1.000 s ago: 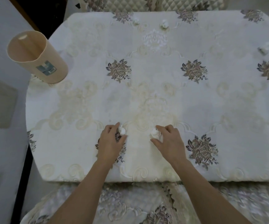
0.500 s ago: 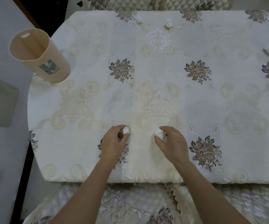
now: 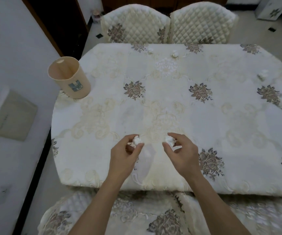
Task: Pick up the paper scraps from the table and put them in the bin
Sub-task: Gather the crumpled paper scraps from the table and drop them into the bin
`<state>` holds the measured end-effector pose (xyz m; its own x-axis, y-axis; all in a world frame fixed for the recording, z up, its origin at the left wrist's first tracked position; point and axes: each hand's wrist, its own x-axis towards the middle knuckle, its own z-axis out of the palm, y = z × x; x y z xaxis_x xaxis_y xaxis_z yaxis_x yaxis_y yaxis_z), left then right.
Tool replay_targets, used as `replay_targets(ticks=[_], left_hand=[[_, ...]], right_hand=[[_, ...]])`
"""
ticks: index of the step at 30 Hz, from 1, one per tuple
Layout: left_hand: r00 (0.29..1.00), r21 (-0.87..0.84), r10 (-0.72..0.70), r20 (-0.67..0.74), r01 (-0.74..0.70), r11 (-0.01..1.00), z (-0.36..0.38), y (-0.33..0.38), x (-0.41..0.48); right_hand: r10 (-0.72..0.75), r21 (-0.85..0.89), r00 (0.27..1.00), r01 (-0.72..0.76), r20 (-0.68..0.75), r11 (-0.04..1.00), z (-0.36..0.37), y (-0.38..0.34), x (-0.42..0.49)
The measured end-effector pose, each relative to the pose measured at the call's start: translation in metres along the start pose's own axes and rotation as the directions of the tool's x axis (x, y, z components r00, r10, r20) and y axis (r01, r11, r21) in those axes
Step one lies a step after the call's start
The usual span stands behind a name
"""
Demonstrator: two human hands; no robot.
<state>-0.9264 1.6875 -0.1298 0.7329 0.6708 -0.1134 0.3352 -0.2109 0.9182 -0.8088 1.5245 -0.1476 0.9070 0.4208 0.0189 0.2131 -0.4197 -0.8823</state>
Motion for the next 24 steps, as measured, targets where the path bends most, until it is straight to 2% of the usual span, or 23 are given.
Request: replay_targets(ticks=[11, 16, 19, 24], left_hand=[[0.987, -0.084, 0.067, -0.146, -0.080, 0.993, -0.053, 0.012, -0.074], [0.968, -0.044, 0.076, -0.237, -0.089, 0.995, -0.085, 0.000, -0.105], [0.942, -0.047, 0.053, -0.331, -0.073, 0.996, -0.105, -0.008, -0.129], [0.867, -0.041, -0.019, -0.497, -0.002, 0.999, -0.130, -0.013, -0.169]], right_hand=[[-0.178, 0.025, 0.981, 0.176, 0.075, 0.984, 0.001, -0.065, -0.059], [-0.260, 0.040, 0.956, 0.257, 0.136, 0.966, 0.028, -0.080, -0.080], [-0.327, 0.095, 0.920, 0.313, 0.216, 0.945, 0.048, -0.090, -0.095], [-0.449, 0.142, 0.815, 0.428, 0.366, 0.893, 0.075, -0.112, -0.110]])
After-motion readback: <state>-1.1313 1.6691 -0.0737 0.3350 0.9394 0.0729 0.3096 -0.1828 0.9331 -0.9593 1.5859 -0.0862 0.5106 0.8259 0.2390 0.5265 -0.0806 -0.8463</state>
